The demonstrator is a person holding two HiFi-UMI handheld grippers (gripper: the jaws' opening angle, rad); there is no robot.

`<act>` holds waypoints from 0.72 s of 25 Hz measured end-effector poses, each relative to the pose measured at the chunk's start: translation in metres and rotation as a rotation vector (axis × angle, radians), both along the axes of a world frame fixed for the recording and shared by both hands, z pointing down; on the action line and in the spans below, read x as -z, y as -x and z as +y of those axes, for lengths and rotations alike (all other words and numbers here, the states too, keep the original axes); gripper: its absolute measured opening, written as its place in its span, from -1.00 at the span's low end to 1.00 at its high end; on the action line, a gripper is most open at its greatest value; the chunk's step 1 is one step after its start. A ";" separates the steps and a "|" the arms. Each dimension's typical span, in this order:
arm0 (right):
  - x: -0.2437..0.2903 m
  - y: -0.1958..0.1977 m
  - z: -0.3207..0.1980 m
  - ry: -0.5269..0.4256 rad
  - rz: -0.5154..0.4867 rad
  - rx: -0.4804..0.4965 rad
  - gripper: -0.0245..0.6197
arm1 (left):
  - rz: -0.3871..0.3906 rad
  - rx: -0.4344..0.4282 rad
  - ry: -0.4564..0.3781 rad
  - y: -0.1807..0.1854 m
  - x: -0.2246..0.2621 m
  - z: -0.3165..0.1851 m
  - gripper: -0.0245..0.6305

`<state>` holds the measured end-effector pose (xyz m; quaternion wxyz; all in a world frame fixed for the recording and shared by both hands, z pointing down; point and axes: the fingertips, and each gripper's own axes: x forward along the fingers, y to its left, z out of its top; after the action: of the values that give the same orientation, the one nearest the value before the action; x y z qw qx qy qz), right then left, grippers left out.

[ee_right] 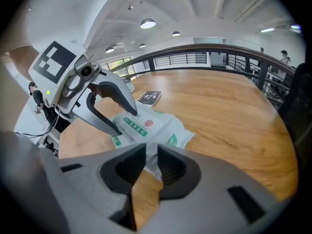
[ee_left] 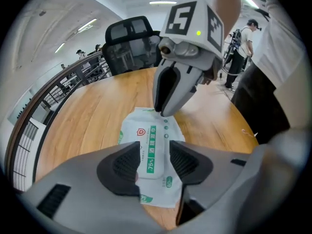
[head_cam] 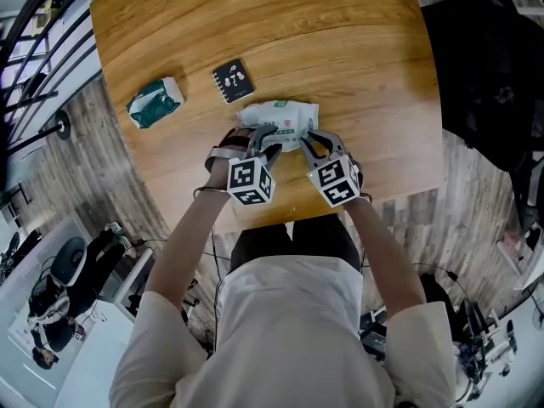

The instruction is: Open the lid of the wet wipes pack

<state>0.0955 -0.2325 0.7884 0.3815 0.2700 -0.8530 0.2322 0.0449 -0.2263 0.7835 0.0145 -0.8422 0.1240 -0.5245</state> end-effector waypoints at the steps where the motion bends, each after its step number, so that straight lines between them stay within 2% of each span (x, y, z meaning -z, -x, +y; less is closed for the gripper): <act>1: -0.001 0.000 0.000 0.002 -0.002 0.002 -0.71 | -0.008 -0.003 -0.003 0.000 -0.002 0.000 -0.37; 9: -0.004 -0.001 0.000 0.000 -0.009 0.005 -0.71 | -0.044 -0.034 -0.023 -0.003 -0.012 -0.004 -0.34; 18: -0.008 0.000 -0.001 -0.009 -0.007 0.014 -0.71 | -0.029 -0.034 -0.030 -0.003 -0.011 -0.007 -0.42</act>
<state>0.0950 -0.2340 0.7967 0.3789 0.2649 -0.8572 0.2268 0.0480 -0.2328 0.7950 0.0379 -0.8362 0.1172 -0.5344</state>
